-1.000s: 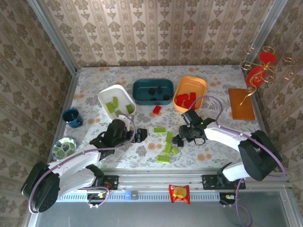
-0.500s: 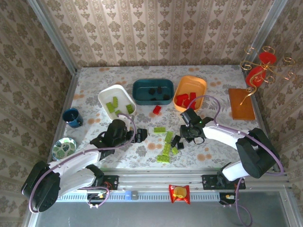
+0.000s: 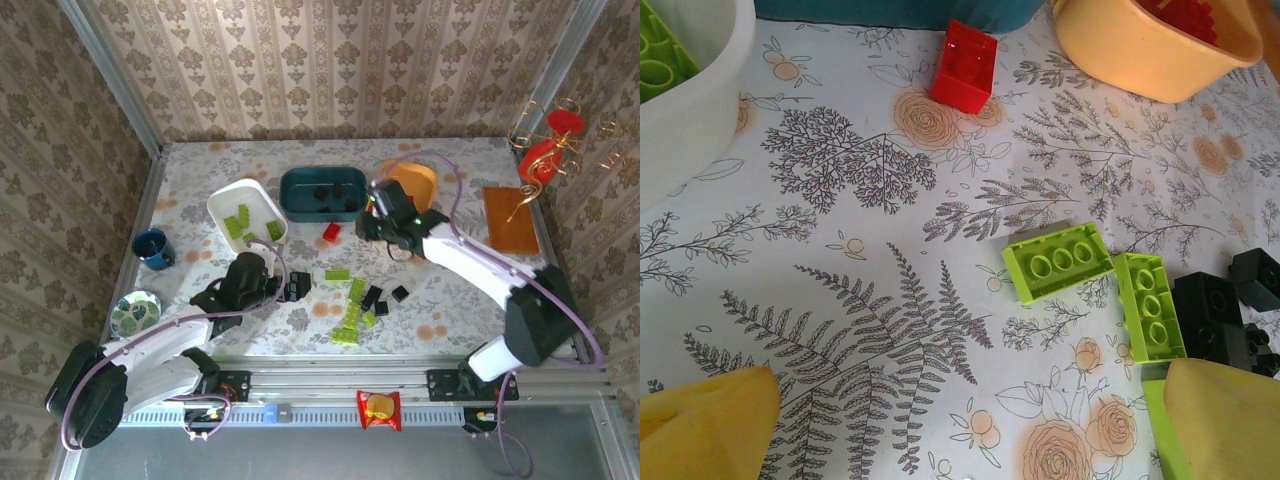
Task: Sort the legos into containers by color
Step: Place the lego in the container, then pick up the lego from the bottom-center of the table.
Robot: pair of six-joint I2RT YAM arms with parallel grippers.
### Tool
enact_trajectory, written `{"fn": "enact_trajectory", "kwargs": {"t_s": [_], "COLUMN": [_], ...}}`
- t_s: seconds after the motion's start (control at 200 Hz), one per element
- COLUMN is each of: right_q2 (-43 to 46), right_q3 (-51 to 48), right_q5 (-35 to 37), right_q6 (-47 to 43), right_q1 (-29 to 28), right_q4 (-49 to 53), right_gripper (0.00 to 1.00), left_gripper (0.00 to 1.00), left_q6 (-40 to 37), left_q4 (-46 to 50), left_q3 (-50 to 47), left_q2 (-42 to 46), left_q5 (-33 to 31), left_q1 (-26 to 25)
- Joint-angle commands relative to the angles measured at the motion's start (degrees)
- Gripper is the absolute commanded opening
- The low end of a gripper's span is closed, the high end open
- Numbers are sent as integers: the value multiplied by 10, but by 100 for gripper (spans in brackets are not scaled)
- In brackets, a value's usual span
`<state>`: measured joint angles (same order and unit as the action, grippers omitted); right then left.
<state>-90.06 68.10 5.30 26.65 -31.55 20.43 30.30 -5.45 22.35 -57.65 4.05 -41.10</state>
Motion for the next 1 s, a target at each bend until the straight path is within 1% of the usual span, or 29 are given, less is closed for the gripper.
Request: {"fn": "enact_trajectory", "kwargs": {"t_s": [0.0,0.14,0.22,0.26,0.335,0.37,0.41,0.47,0.575,0.76,0.985,0.995], "right_q2": [-102,-241,-299,-320,-344,-342,-332,-302,-226,-70,99,117], "right_q3": [89,247,321,350,384,389,384,357,275,70,-174,-183], "right_q5": [8,8,8,9,8,8,8,7,9,31,72,75], "right_q6": [-19,-19,-15,-11,-6,-8,-11,-14,-13,6,83,87], "right_q1": [2,17,24,28,33,33,33,31,27,8,-11,-12], "right_q4": [-22,12,38,50,70,73,70,58,33,5,23,24], "right_gripper": [33,33,35,41,62,69,74,78,78,77,74,74], "left_gripper": [100,100,100,100,100,100,100,100,100,100,100,100], "left_q6": [8,4,2,0,-2,-4,-4,-5,-4,-4,-3,-3], "left_q4": [16,38,47,52,59,61,61,60,51,35,13,11], "left_q3": [2,4,4,4,6,6,6,5,4,10,10,10], "left_q2": [14,35,47,52,58,60,61,61,54,31,5,3], "left_q5": [-7,-12,-15,-16,-20,-21,-20,-20,-17,-7,3,4], "left_q1": [5,7,8,8,9,9,9,10,9,9,12,12]}}
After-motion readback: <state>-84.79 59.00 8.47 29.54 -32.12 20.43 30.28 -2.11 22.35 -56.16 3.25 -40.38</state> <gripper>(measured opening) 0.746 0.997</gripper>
